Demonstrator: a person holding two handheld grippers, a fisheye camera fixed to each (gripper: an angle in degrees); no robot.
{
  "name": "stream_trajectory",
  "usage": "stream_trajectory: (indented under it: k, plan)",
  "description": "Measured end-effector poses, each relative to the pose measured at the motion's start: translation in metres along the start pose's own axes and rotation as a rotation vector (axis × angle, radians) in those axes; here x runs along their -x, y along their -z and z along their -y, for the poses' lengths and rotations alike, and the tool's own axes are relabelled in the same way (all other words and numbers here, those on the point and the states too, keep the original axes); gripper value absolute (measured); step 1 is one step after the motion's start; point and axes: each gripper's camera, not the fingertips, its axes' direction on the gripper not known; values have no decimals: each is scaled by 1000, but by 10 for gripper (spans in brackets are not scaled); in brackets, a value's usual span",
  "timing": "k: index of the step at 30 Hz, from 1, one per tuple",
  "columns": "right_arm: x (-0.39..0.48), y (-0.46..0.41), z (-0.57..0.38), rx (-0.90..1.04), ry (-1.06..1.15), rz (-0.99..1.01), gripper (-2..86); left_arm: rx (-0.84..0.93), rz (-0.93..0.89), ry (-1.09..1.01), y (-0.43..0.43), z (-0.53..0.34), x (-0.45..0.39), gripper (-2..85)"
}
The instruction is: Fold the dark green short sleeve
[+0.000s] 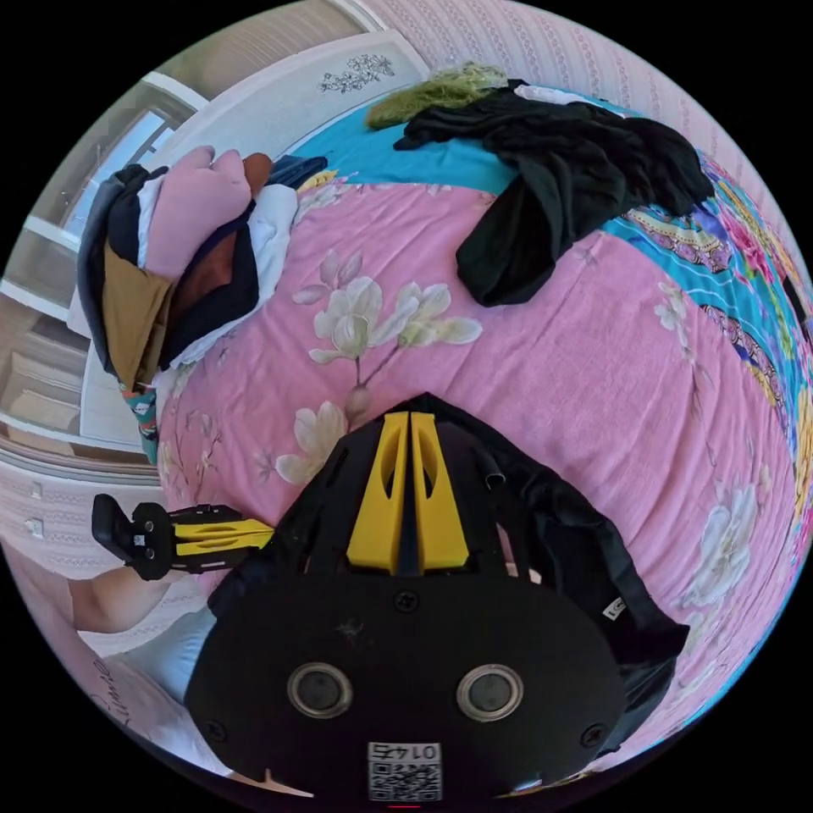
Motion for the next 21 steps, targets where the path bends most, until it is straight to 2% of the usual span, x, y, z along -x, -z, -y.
stream_trajectory:
  k: [4,7,11,14,21]
  plan:
    - [-6,31,-25,-93,-21,26,27,-30,6,35,13,5,-8,11]
    - [-2,70,-78,-174,3,18,48,-76,-76,-9,33,6,-32,38]
    - [-12,87,-192,-150,-171,-24,57,-40,-161,-83,19,10,-82,45]
    - [-26,76,-260,-112,-339,30,67,-12,-258,-79,-1,20,-105,51]
    - [-47,57,-300,-145,-463,170,20,77,-283,-164,-40,42,-157,62]
